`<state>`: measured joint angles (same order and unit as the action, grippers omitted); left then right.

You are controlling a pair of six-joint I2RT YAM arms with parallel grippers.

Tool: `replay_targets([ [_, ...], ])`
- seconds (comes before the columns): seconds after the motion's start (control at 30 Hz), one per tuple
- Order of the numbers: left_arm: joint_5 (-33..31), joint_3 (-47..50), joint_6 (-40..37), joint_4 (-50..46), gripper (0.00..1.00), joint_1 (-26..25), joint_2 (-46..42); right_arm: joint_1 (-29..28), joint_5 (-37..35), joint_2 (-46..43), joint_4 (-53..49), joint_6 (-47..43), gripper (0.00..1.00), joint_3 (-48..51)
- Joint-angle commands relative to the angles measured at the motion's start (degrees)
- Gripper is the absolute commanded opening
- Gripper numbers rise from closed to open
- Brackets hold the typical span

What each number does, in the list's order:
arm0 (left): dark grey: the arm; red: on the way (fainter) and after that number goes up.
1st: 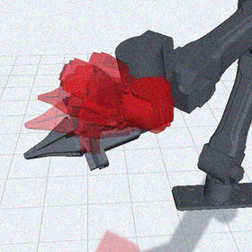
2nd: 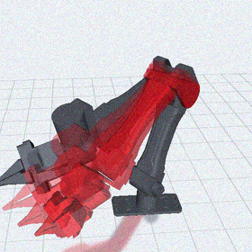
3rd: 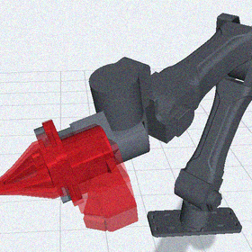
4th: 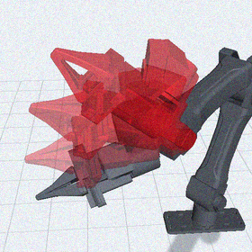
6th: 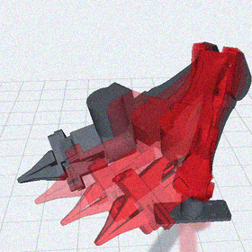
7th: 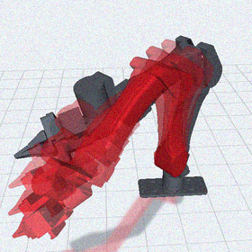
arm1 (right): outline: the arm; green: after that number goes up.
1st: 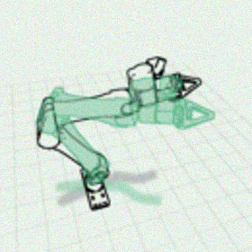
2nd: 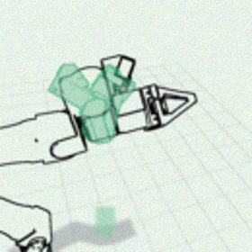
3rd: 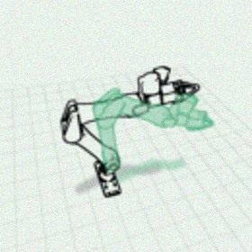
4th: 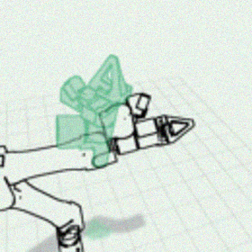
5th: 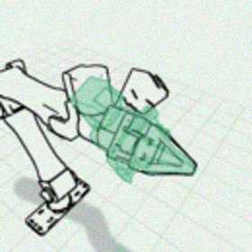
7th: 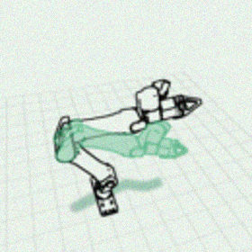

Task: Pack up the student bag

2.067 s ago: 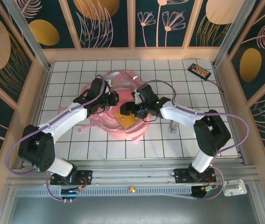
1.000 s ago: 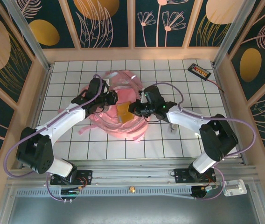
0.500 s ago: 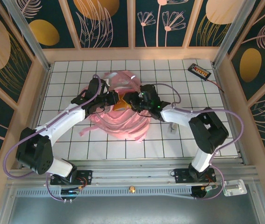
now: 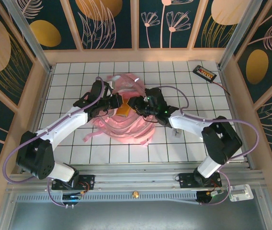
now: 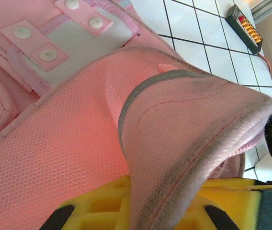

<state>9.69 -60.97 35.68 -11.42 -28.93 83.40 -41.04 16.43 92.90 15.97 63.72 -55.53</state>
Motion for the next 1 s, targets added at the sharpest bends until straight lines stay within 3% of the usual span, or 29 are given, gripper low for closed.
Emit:
replay_targets([
  [0.0, 2.13, -1.92, 1.23, 6.85, 0.00, -0.20, -2.44, -0.22, 1.77, 1.14, -2.10, -1.85, 0.14, 0.54],
  [0.07, 2.48, -2.04, 1.62, 6.85, 0.00, -0.25, -2.36, -0.39, 3.57, 3.31, -1.27, -1.50, 0.04, -0.43],
  [0.13, 2.78, -2.06, 1.96, 6.94, 0.00, -0.25, -2.36, -0.71, 4.35, 5.49, -0.85, -1.26, 0.00, -1.48],
  [0.6, 4.82, -2.41, 3.28, 8.08, 0.00, -0.25, -0.78, -3.11, 8.39, 16.37, 6.49, -0.62, 0.00, -10.91],
  [0.77, 3.47, -2.55, 2.45, 7.26, 0.00, -0.25, -1.07, -3.22, 9.83, 12.56, 11.17, -1.87, 0.09, -7.39],
  [0.97, 0.67, -2.28, 0.41, 5.67, 0.00, -0.16, -1.43, -2.38, 5.91, -0.02, 3.06, -9.20, 0.21, -2.00],
])
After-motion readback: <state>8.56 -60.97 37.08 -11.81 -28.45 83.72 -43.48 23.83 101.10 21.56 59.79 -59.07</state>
